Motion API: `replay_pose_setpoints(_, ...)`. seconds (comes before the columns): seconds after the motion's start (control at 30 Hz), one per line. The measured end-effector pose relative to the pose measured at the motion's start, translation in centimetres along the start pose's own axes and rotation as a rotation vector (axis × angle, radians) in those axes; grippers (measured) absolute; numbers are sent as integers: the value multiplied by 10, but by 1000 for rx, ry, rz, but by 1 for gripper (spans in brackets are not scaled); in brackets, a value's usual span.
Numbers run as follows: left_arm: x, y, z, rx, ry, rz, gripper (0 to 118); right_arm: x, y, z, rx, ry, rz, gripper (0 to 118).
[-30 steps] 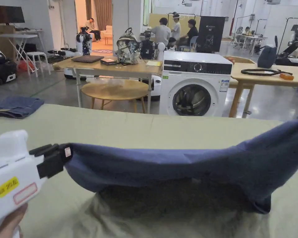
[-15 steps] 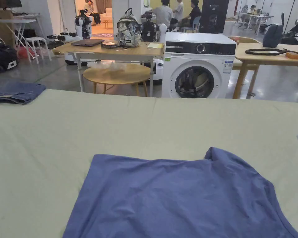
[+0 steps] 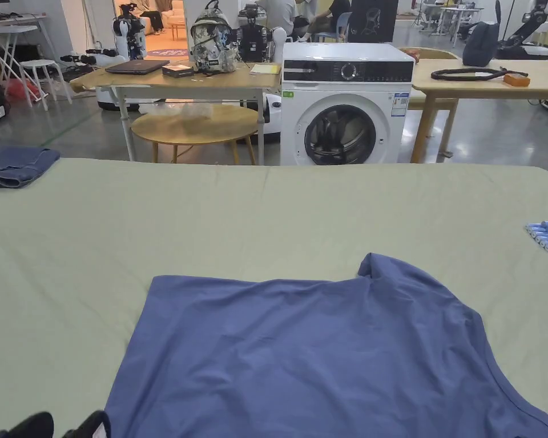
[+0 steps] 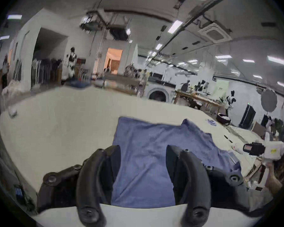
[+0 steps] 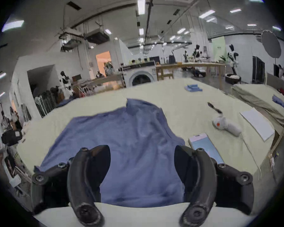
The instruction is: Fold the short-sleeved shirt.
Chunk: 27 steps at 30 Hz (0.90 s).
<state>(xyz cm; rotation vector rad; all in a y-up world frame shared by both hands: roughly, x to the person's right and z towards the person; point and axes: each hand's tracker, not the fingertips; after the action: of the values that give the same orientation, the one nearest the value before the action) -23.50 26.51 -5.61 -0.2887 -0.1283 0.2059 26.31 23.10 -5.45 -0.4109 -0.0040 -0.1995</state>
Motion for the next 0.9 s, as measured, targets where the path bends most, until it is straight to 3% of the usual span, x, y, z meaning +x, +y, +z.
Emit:
replay_pose_setpoints(0.07,6,12,6,31,-43,-2,47,-8,8,4,3,12,11,75)
replay_pose_setpoints(0.13,22,23,9,63,-74,-12,5,-15,11,6,19,20,45,26)
replay_pose_setpoints(0.17,31,27,9,56,-60,-6,0,-20,11,6,20,9,64,5)
replay_pose_setpoints(0.2,35,29,9,53,-55,-10,0,-23,11,6,28,5,78,0)
replay_pose_setpoints(0.4,30,27,10,17,-11,-34,0,-33,6,5,26,13,123,0)
replay_pose_setpoints(0.57,-7,10,16,-28,17,12,0,-33,0,2,5,25,114,0)
replay_pose_setpoints(0.6,-18,5,17,-66,20,34,10,-33,-2,2,-5,22,115,0)
replay_pose_setpoints(0.7,-42,-22,16,-192,72,-51,81,-31,-10,5,-26,33,97,0)
replay_pose_setpoints(0.83,-66,-73,-6,-382,143,-69,82,-26,-20,5,-60,36,60,0)
replay_pose_setpoints(0.87,-71,-83,-11,-401,146,-40,76,-24,-21,4,-71,34,48,0)
replay_pose_setpoints(0.9,-77,-93,-19,-444,138,-2,52,-22,-22,3,-81,30,32,0)
